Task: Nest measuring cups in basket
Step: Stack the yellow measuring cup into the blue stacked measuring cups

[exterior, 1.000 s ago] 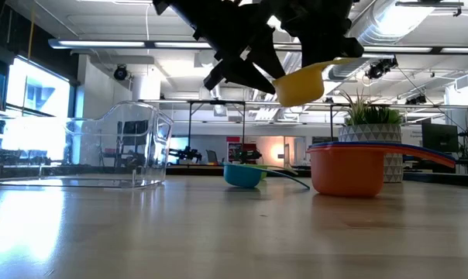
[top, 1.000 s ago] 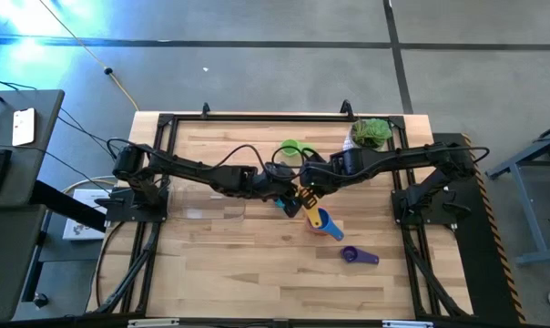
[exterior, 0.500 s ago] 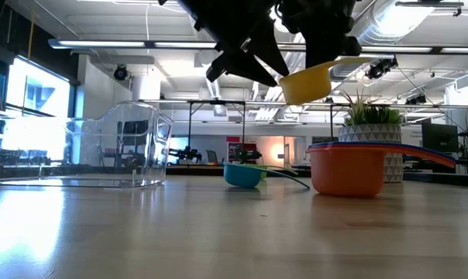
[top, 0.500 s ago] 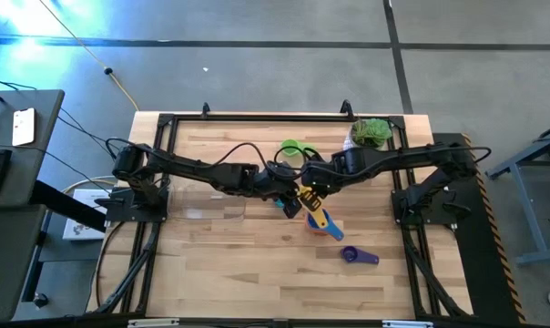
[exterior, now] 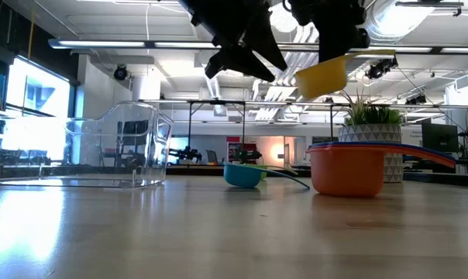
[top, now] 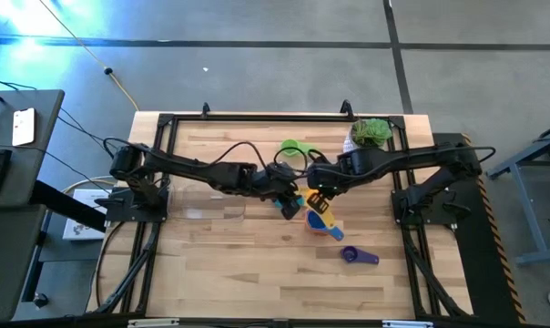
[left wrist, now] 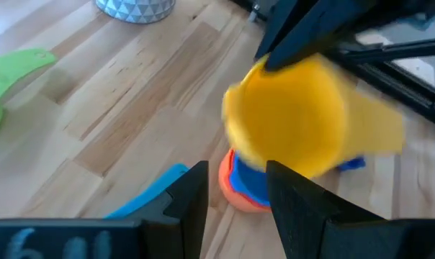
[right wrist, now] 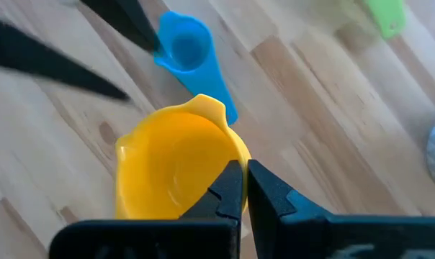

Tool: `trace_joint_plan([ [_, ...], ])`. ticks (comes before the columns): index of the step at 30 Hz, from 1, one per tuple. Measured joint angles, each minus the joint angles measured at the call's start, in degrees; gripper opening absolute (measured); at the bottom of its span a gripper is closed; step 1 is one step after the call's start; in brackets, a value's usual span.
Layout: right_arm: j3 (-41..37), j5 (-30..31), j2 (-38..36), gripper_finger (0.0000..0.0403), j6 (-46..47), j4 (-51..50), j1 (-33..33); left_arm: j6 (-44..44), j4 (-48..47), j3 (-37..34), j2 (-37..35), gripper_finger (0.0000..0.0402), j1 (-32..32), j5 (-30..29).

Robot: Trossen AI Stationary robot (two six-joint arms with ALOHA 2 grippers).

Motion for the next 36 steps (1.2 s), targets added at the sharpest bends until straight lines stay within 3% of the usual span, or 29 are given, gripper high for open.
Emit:
trace_joint_plan([
  [20,-0.70,7.59,-14.36,0.0000,-1.86,-6.27,0.59,3.01,-0.06,0.02,-11.90,0.0131,0.05,-0.48],
  [25,-10.77,6.93,-19.91,0.0000,0.35,0.98,1.99,3.01,0.07,0.02,-14.89,0.0131,0.05,-0.98],
  [31,-24.82,-0.55,-26.11,0.0000,1.65,16.24,2.19,2.99,-0.33,-0.04,-15.94,0.0131,0.05,-2.10],
  [36,-31.69,-6.47,-26.50,0.0000,-1.30,25.58,2.19,2.97,-0.20,-0.05,-16.02,0.0131,0.05,-2.18],
])
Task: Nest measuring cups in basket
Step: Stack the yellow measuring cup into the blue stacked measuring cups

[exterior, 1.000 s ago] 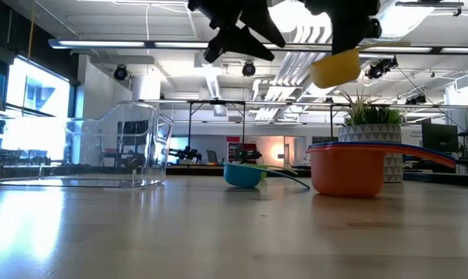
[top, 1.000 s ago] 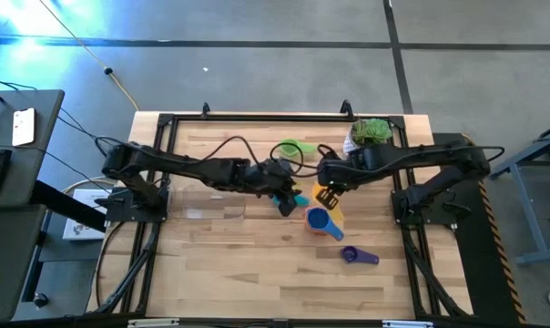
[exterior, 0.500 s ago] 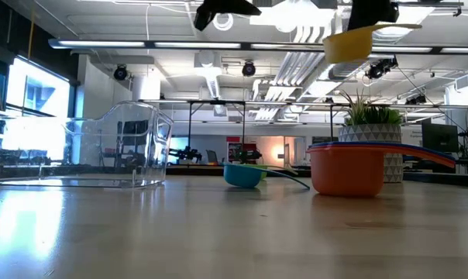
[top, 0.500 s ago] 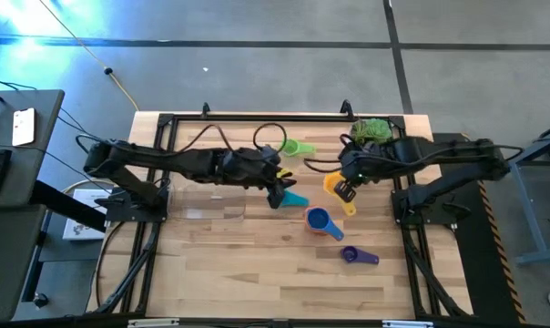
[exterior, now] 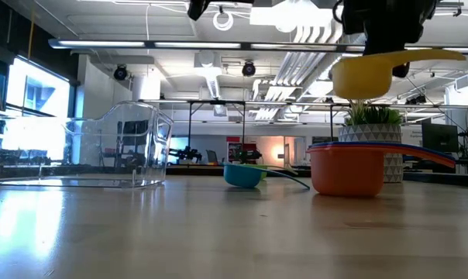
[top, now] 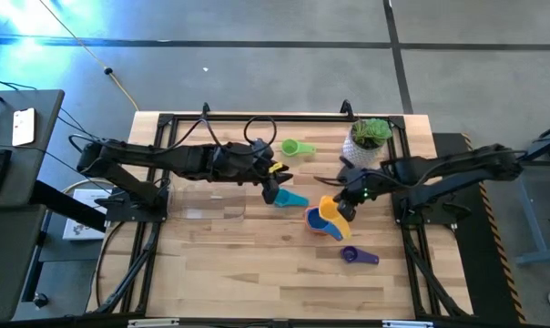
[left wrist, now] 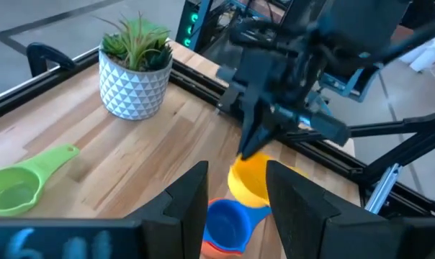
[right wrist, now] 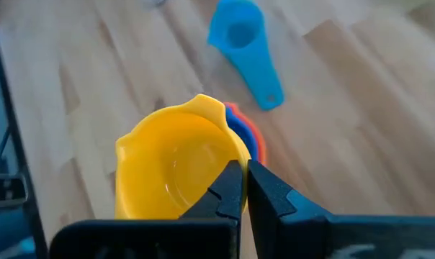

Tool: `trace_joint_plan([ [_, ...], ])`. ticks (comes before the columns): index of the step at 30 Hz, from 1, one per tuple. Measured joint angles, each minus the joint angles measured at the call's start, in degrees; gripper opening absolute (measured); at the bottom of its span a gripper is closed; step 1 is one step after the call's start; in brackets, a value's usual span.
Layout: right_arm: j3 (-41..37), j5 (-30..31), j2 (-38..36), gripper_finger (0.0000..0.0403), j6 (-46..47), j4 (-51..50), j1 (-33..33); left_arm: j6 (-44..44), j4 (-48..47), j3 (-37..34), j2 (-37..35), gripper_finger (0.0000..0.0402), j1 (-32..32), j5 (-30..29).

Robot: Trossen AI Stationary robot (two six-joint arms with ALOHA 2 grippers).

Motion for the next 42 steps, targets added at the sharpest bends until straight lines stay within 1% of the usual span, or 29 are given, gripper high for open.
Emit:
trace_joint_plan([
  [4,-2.44,-2.90,2.07,0.0000,-1.96,4.96,-0.07,-0.08,0.12,0.00,0.00,0.0131,0.00,0.00],
  [11,-2.50,-4.32,7.90,0.0000,-5.58,10.58,-0.07,-0.15,0.08,0.00,0.00,0.0131,0.00,0.00],
  [19,-2.45,-4.95,13.64,0.0000,-8.19,11.85,-0.09,-0.15,-0.11,0.00,0.00,0.0131,0.00,0.00],
  [30,-2.42,-1.57,14.89,0.0000,-11.74,11.78,-0.11,-0.15,-0.23,0.00,0.02,0.0131,-0.01,0.00],
  [42,-2.42,-2.76,14.89,0.0000,-15.04,11.71,-0.11,-0.17,-0.30,0.00,0.04,0.0131,-0.02,0.00],
])
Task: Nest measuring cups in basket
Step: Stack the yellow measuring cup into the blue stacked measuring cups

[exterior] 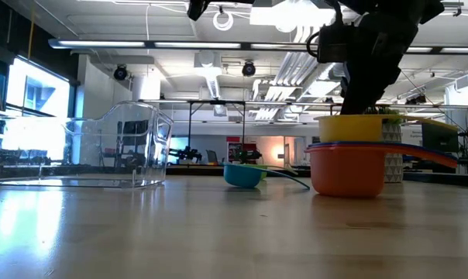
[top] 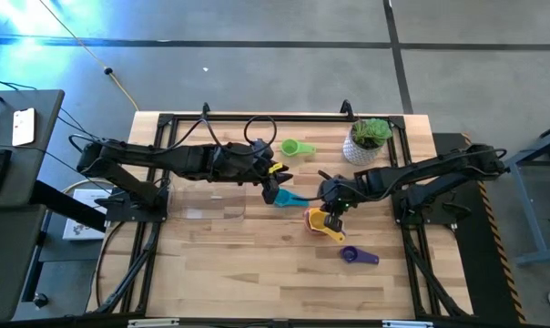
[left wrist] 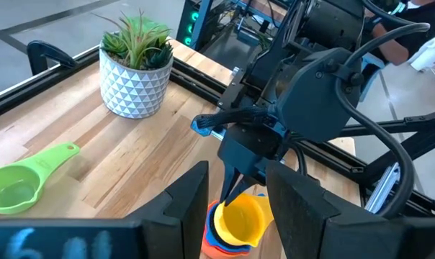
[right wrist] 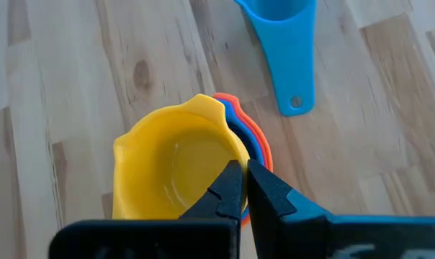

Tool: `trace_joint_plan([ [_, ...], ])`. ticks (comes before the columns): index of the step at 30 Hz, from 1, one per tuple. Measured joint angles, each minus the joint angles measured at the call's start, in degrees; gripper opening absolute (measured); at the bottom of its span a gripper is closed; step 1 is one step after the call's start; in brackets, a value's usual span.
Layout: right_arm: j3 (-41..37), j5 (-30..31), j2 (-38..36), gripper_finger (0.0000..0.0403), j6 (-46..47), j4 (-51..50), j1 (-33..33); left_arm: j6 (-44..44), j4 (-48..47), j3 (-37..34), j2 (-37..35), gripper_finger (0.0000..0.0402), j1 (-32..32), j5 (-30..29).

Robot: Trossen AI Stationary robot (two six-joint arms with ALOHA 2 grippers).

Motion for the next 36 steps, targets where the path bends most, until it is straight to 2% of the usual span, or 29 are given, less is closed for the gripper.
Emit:
trace_joint_plan([
  [4,0.00,0.00,0.00,0.0010,-0.13,0.01,0.00,0.02,-0.02,0.00,0.00,0.0131,0.00,0.00],
  [12,0.00,0.54,0.00,0.0065,0.44,0.03,0.00,0.07,-0.02,0.00,0.00,0.0131,0.00,0.00],
  [16,0.00,0.42,-0.03,0.0072,2.23,0.02,0.00,0.13,-0.09,0.00,0.00,0.0131,0.00,0.00],
  [18,0.02,-1.13,-0.21,0.0073,5.32,0.04,-0.03,0.15,-0.42,0.00,0.00,0.0131,0.02,0.00],
  [21,0.02,-6.66,-0.22,0.0073,13.10,0.07,0.20,0.13,-1.42,0.00,0.00,0.0131,0.00,-0.01],
  [24,0.02,-9.89,-0.22,0.0073,20.46,0.78,2.54,0.11,-1.89,0.00,0.00,0.0131,0.00,-0.01],
  [29,0.02,-9.80,-0.22,0.0074,29.17,2.99,8.04,0.06,-2.60,0.00,0.00,0.0131,0.02,0.00],
  [36,0.02,-4.28,-0.22,0.0073,37.98,6.95,14.01,0.13,-3.00,0.00,0.00,0.0131,0.04,-0.02],
])
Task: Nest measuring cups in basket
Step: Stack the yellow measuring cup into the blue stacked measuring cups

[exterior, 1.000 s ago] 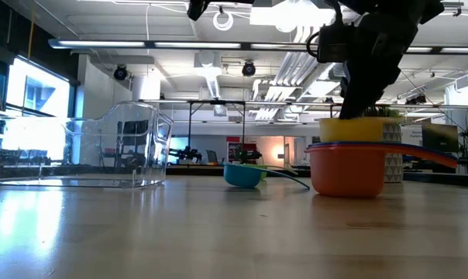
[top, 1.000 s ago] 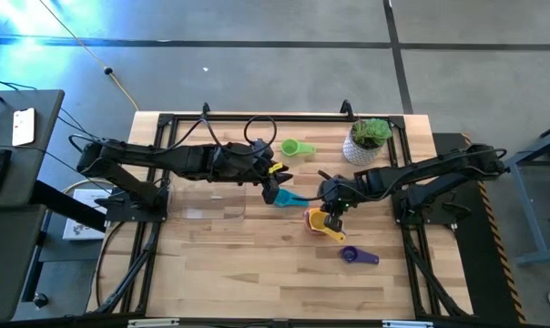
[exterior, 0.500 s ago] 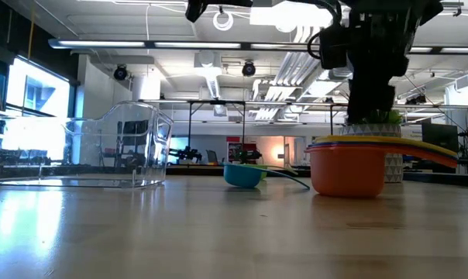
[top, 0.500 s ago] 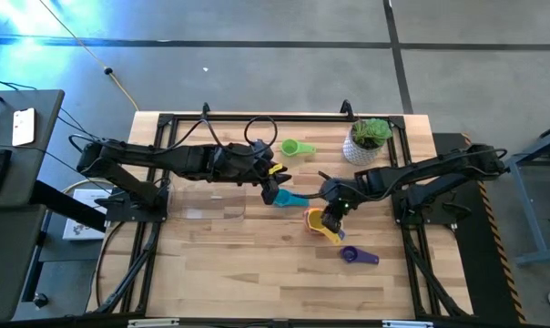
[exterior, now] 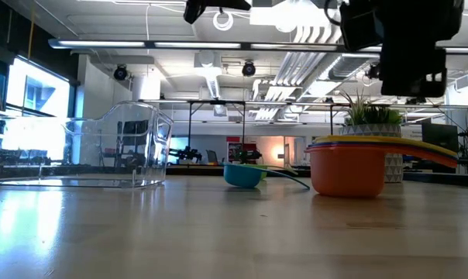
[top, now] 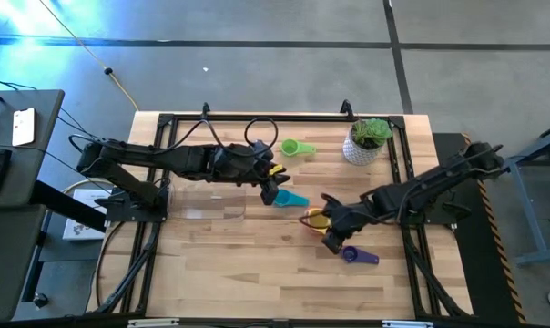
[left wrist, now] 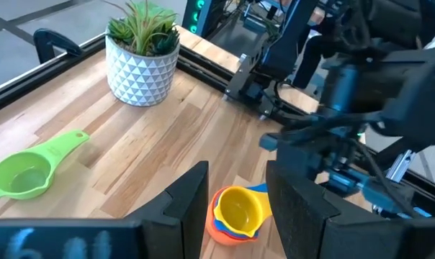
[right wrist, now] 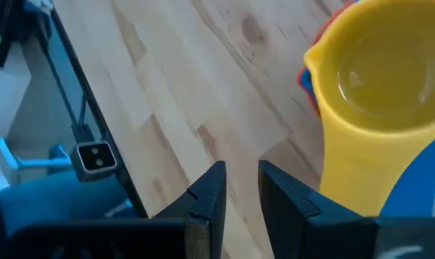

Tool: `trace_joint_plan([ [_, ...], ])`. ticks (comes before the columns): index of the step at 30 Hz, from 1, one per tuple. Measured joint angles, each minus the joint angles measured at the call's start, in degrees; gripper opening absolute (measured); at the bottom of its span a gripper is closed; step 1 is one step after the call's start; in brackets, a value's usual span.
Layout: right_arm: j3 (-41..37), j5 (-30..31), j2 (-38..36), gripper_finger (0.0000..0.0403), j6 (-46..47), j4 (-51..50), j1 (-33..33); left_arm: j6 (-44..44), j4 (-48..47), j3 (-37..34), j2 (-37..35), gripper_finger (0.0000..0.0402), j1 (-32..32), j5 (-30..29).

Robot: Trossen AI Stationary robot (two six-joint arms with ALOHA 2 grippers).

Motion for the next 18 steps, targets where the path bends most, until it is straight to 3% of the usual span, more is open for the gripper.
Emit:
trace_joint_plan([
  [10,0.36,1.73,3.66,0.0073,12.85,7.07,5.35,1.62,-9.32,-0.04,-3.33,0.0131,1.33,-0.03],
  [15,6.29,0.66,10.21,0.0073,12.79,6.34,5.64,3.41,-11.54,-0.04,-5.39,0.0131,1.92,-0.05],
  [18,11.89,1.80,14.72,0.0073,11.18,-1.34,5.25,4.20,-13.04,-0.04,-6.24,0.0131,2.01,-0.04],
])
